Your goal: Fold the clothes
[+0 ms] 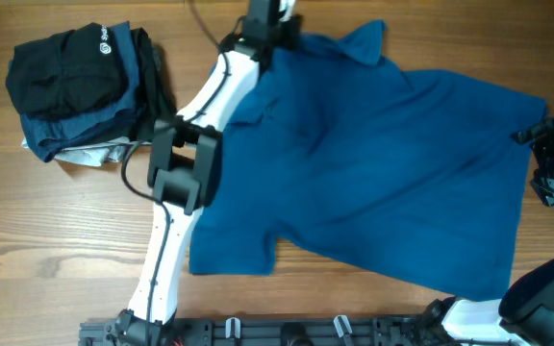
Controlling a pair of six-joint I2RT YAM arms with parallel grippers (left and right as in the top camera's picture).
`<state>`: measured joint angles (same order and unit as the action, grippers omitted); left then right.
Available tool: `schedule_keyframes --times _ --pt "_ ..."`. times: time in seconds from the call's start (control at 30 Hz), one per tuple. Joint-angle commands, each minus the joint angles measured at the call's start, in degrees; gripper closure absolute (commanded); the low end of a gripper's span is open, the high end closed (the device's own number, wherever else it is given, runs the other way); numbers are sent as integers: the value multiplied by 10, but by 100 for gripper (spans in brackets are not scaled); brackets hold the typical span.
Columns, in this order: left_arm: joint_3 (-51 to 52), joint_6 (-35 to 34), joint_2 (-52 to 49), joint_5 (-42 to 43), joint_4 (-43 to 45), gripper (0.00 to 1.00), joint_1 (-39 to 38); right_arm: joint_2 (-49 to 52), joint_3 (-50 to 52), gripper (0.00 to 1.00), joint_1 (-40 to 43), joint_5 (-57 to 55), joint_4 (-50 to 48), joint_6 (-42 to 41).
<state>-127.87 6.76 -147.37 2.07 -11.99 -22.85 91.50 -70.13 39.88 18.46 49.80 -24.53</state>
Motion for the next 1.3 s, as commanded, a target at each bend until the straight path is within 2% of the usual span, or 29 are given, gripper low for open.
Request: schedule_keyframes --times 0.0,0.1,0.2,0.27,0.47,0.6,0.8,1.13,1.27 --pt "-4 205 32 28 -43 28 -62 -11 -8 1 -1 9 -1 3" --pt "-4 339 27 -28 -74 23 -97 -11 -8 0 -1 9 -1 3" --pt "-4 424 11 -48 -71 20 -111 -11 -8 0 -1 9 -1 3" --pt "-4 448 0 -50 -73 18 -112 -11 -8 0 -1 9 -1 3" --pt "-4 456 -30 -61 -53 18 -102 -11 -8 1 -1 9 -1 3" --pt "-4 485 -45 -60 -41 19 -98 -11 -8 0 -1 9 -1 3" --pt "-4 485 -47 -52 17 21 -101 -11 -8 0 -1 9 -1 3" --pt "-4 485 -64 -25 21 23 -108 -11 -8 0 -1 9 -1 3" --pt "-4 485 -79 -24 57 26 -115 -11 -8 1 -1 9 -1 3"
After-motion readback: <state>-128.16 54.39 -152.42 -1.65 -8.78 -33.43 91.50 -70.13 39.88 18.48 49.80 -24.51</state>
